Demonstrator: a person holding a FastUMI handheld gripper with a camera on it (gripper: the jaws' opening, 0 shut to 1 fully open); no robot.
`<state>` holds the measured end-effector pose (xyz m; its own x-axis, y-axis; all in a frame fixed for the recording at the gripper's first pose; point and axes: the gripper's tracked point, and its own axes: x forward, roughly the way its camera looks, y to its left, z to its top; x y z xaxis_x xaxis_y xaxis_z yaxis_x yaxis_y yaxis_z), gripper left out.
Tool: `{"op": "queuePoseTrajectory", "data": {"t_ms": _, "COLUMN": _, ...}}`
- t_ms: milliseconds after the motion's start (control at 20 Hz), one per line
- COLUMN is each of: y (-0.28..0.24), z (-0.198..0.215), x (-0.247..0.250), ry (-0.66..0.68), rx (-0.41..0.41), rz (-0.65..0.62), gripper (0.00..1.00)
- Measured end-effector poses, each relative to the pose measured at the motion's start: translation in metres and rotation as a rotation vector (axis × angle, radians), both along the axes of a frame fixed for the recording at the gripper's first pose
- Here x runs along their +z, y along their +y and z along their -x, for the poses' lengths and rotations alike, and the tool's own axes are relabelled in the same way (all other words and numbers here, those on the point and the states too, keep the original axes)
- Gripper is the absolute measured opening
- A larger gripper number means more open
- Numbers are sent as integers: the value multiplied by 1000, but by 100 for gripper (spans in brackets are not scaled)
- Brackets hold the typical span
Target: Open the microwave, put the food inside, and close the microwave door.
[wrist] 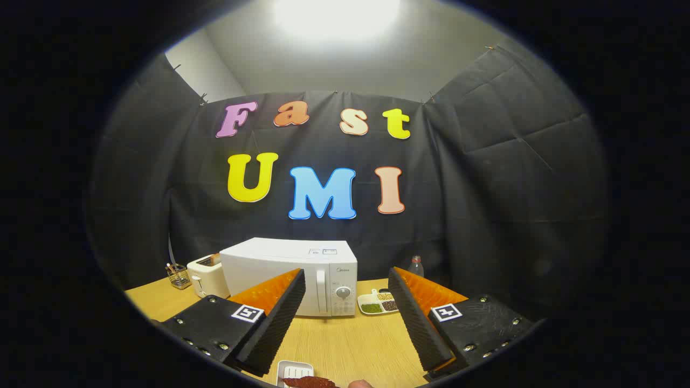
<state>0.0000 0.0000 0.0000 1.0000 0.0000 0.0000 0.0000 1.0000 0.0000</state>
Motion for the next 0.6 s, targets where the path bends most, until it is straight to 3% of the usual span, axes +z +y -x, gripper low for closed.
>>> {"op": "queuePoseTrajectory", "data": {"t_ms": 600, "y": 7, "z": -2, "x": -2, "ry": 6, "rx": 5, "rz": -26, "gripper": 97}}
